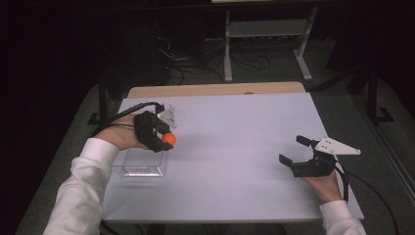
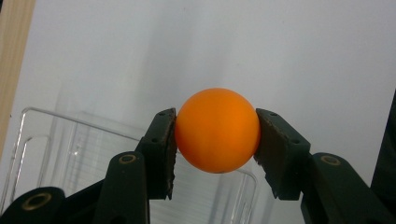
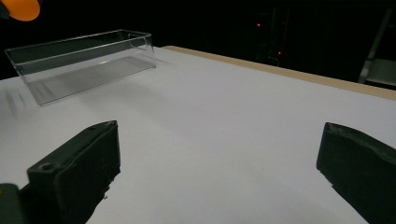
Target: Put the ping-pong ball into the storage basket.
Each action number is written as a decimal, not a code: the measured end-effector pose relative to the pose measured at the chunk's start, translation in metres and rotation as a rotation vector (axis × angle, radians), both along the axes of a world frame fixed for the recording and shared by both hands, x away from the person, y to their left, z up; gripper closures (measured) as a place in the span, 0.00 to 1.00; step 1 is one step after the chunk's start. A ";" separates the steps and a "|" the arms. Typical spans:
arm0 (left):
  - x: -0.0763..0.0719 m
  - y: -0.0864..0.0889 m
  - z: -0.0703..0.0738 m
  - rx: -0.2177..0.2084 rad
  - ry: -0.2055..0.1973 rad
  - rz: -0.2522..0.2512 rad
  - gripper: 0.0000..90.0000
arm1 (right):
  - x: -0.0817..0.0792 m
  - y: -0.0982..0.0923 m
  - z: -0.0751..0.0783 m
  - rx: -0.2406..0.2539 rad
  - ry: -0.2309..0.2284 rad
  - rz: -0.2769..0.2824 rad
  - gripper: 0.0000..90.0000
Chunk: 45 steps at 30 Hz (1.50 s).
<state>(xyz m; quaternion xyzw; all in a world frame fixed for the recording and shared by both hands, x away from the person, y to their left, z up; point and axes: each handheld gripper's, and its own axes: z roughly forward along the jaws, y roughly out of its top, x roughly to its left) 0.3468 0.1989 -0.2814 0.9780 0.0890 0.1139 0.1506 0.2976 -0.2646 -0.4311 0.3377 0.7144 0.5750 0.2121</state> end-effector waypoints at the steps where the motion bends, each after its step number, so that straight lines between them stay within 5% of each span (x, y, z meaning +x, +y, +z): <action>1: 0.000 0.002 0.000 0.010 0.000 0.002 0.57 | 0.000 0.000 0.000 0.000 0.001 0.001 0.00; 26: 0.008 0.027 -0.007 0.069 0.012 0.079 0.57 | 0.000 0.000 -0.001 -0.003 0.003 0.001 0.00; 45: 0.013 0.033 -0.011 0.145 0.018 0.087 0.57 | 0.001 0.000 -0.001 -0.005 0.005 0.001 0.00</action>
